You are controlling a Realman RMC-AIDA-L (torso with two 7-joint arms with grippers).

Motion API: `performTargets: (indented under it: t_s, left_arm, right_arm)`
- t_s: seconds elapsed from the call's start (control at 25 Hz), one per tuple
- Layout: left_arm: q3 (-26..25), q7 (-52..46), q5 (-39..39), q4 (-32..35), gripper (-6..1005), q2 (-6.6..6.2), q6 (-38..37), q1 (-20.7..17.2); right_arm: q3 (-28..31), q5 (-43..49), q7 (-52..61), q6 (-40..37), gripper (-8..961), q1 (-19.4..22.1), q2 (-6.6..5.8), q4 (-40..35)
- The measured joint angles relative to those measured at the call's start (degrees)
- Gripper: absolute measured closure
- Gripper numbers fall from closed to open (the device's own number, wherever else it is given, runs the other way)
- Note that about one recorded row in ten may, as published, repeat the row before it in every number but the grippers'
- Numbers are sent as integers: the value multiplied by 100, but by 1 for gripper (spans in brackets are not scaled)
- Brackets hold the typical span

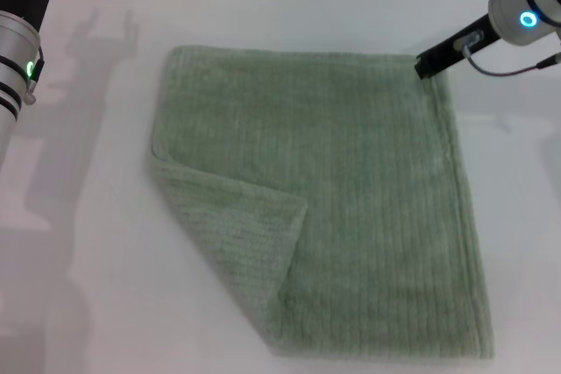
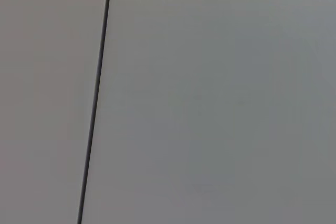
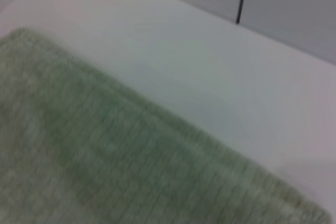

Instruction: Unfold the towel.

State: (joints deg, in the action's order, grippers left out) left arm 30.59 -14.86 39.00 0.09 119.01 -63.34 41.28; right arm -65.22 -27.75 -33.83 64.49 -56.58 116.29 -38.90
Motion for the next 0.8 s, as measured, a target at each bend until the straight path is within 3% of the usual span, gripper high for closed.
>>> performTargets:
  t_s: [0.8]
  left_arm:
    - [0,0,2,0,435,7,-21,58]
  right_arm:
    - [19,21,-231,-216,954,-161,-83,841]
